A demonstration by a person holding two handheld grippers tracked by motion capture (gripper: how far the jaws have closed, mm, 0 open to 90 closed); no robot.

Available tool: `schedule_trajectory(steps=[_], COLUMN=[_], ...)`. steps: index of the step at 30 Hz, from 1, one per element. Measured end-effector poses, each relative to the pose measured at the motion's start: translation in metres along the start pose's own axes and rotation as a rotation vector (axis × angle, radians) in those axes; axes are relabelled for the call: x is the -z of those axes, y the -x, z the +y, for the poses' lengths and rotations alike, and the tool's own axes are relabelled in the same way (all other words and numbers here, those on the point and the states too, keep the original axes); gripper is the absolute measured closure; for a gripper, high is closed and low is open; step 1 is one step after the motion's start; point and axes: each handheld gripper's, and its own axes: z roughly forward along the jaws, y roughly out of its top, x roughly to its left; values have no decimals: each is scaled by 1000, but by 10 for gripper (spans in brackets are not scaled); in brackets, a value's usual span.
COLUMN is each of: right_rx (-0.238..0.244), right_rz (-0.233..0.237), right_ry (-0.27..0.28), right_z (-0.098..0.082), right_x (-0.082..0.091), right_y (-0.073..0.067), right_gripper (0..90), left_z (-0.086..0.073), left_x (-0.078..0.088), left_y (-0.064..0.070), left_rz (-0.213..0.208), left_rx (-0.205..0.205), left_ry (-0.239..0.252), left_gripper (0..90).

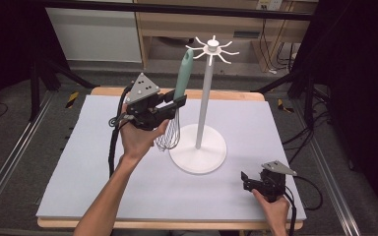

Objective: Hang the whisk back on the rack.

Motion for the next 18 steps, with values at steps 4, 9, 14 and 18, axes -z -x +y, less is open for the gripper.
schedule_trajectory(steps=[4, 9, 14, 18], right_rx=[-5, -6, -6, -3], right_rz=[3, 2, 3, 3], right_ry=[-1, -1, 0, 1], right_z=[0, 0, 1, 1], right_x=[0, 0, 0, 0], right_y=[0, 0, 0, 0], right_gripper=[93, 93, 94, 93], left_z=[1, 1, 2, 1], left_x=[-2, -7, -12, -16], left_y=[-1, 0, 2, 2], left_rz=[2, -1, -4, -3], left_rx=[1, 1, -4, -1], left_ry=[-5, -8, -16, -19], left_gripper=[687, 687, 687, 687])
